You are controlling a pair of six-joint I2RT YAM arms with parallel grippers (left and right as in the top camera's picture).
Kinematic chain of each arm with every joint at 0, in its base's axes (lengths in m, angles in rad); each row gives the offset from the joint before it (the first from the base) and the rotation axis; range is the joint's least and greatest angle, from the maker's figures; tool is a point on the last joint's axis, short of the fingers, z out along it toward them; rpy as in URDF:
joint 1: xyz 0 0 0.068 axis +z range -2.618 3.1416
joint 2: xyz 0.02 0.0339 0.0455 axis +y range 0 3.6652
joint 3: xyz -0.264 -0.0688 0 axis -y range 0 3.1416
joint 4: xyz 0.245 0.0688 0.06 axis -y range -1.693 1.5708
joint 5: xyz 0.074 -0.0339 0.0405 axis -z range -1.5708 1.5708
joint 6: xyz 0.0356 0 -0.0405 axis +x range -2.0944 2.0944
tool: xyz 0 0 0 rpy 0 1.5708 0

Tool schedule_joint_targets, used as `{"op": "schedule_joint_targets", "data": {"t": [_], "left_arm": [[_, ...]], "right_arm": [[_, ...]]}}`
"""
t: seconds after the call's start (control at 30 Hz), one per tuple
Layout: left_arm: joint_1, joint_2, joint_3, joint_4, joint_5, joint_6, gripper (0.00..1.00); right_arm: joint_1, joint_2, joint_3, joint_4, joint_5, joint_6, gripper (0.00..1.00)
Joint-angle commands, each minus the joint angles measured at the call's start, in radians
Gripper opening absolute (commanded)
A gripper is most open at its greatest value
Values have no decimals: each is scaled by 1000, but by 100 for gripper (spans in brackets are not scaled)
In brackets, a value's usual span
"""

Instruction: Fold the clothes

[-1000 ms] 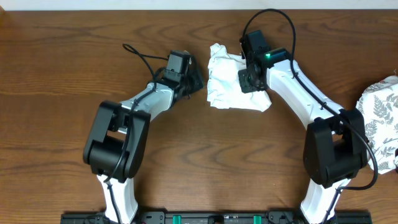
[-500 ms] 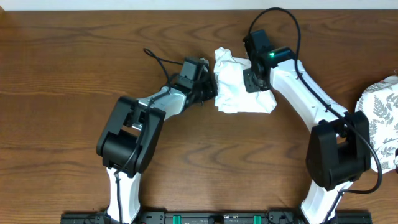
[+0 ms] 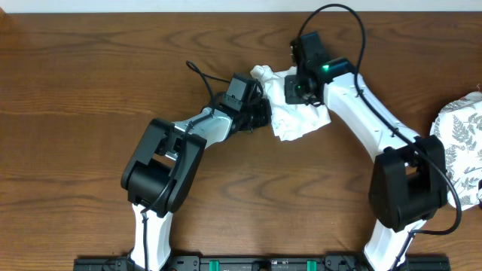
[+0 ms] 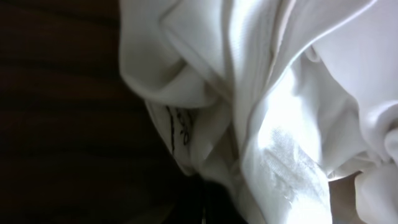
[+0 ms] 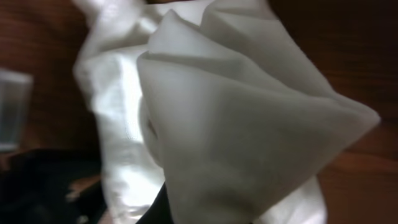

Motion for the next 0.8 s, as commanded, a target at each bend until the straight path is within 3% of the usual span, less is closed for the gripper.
{"op": "schedule_joint_targets", "data": {"t": [0.0,0.13,0.2,0.23,0.33,0.43,0.77], "left_arm": [[-17,25,-5,-23,-5,-9,6],[-20,25,-5,-24,-5,-8,6],[-21,25,-5,-26,-5,-8,6],[-20,25,-5,-27,-5,-8,6],[-21,25,-5,-27,-5,-8,6],[-20,25,-5,-27,-5,-8,6],[-20,25,-5,-27,-5,-8,6]], "right_arm": [[40,-24,28,9,-34,23,2],[64,-5,28,6,-34,26,3],[74,6,28,-4,-34,26,18],[76,8,28,-12,-34,26,33],[77,7,28,-32,-33,25,63],[71,2,28,-47,-32,25,67],[33,-106,28,-88,54,14,58]]}}
